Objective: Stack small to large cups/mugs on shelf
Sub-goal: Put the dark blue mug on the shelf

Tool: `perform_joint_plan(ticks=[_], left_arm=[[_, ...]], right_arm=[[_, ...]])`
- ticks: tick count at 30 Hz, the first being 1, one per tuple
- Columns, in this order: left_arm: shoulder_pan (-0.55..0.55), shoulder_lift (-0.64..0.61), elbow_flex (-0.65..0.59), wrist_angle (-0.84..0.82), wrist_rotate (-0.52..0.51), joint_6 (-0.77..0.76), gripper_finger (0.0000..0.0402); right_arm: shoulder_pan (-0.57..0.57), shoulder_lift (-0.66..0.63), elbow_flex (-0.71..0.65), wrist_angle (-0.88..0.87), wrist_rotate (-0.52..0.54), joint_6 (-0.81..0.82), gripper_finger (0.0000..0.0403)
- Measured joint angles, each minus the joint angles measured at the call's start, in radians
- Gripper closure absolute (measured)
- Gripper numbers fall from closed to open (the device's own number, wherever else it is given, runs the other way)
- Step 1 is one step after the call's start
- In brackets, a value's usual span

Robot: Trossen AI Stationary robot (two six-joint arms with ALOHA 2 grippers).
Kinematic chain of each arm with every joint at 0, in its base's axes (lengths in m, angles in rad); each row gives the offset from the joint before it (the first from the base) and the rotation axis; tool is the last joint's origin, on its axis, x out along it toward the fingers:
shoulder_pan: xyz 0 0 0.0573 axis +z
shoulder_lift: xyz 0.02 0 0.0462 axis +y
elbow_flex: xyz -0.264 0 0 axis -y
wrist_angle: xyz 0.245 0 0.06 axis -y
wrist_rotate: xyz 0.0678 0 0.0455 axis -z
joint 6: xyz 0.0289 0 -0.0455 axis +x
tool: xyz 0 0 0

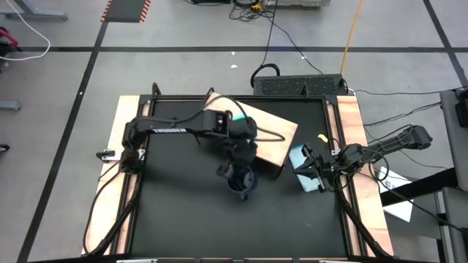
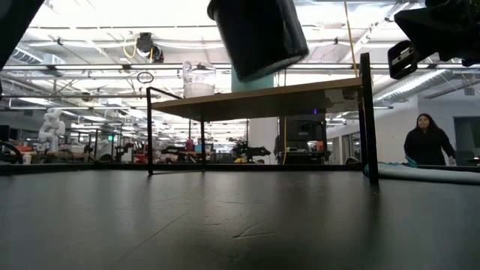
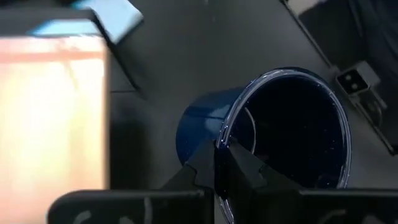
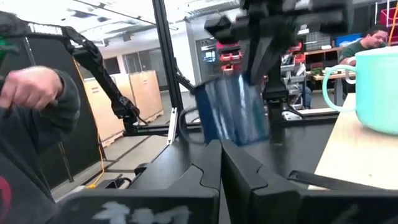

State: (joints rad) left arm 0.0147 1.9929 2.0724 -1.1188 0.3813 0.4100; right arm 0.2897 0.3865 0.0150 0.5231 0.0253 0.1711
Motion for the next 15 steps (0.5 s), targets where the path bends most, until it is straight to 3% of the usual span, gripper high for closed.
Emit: perform_joint_plan(ticks=[15], left_arm=[[-0.035,0.144,-0.001,0.022,0.0,0.024,0.0385]], right_arm=[[0.0,0.008,0.0,-0.009,-0.003,0.031,0.0403]])
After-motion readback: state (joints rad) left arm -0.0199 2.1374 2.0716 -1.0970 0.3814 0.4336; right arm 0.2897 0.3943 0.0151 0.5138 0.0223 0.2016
